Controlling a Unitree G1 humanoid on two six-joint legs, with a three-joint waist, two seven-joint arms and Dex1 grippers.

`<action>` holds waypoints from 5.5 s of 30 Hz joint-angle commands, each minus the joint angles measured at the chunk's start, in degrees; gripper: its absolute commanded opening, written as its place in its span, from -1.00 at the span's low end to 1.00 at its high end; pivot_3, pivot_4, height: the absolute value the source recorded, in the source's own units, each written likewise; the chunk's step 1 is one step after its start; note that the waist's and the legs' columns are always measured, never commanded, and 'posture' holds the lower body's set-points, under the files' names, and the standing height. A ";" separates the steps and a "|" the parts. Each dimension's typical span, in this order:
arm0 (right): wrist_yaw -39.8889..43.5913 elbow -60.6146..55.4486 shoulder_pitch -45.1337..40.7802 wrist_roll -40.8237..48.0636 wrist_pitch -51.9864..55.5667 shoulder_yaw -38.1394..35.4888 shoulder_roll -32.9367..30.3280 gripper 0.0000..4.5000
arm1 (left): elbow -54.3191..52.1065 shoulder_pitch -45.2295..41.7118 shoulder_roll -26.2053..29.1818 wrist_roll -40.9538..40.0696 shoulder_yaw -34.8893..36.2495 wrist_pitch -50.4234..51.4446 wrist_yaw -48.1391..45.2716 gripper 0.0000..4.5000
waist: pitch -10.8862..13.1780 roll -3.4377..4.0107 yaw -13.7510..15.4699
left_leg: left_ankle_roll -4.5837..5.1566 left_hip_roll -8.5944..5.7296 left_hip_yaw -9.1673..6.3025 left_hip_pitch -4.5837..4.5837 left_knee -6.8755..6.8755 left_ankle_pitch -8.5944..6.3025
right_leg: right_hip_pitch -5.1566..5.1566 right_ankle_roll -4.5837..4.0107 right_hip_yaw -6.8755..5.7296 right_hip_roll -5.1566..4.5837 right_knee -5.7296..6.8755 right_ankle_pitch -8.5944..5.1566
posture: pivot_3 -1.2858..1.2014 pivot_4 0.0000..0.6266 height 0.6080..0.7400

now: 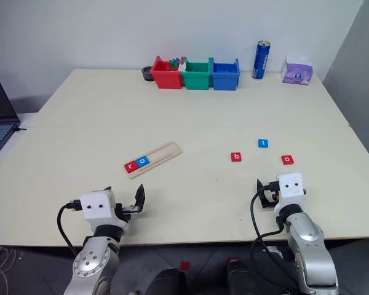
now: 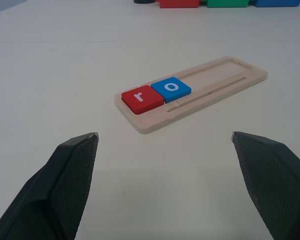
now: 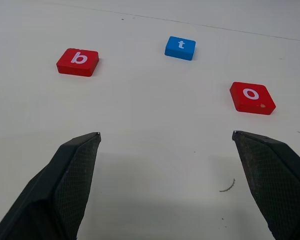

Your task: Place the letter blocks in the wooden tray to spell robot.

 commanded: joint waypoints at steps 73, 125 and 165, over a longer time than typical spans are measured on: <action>33.30 2.99 -29.93 26.24 17.54 7.20 -21.17 0.99 | 95.13 -60.30 36.04 1.78 -4.71 -24.22 -71.46 1.00 | 0.02 -0.07 0.02 | 0.08 0.02 -1.08 -0.60 0.13 -0.03 | -0.14 -0.39 -1.27 0.03 0.12 -0.05 | 0.03 -0.52 1.00; 33.60 -2.14 -24.05 27.11 16.63 6.18 -23.69 1.00 | 85.65 -60.71 24.46 4.26 -16.61 -39.28 -86.70 0.51 | -0.24 0.34 1.08 | 0.16 -0.21 -1.42 -0.12 0.29 0.02 | 0.63 -0.19 -1.61 -0.17 0.08 -0.19 | 0.03 -0.52 1.00; 38.99 -3.56 -24.27 28.36 8.74 5.97 -25.09 1.00 | 89.38 -62.30 25.93 4.90 -15.70 -39.51 -84.12 0.51 | -0.29 0.42 1.03 | 0.38 -0.15 -1.47 0.24 0.19 0.17 | 0.90 -0.23 -1.48 0.00 0.11 -0.17 | 0.03 -0.52 1.00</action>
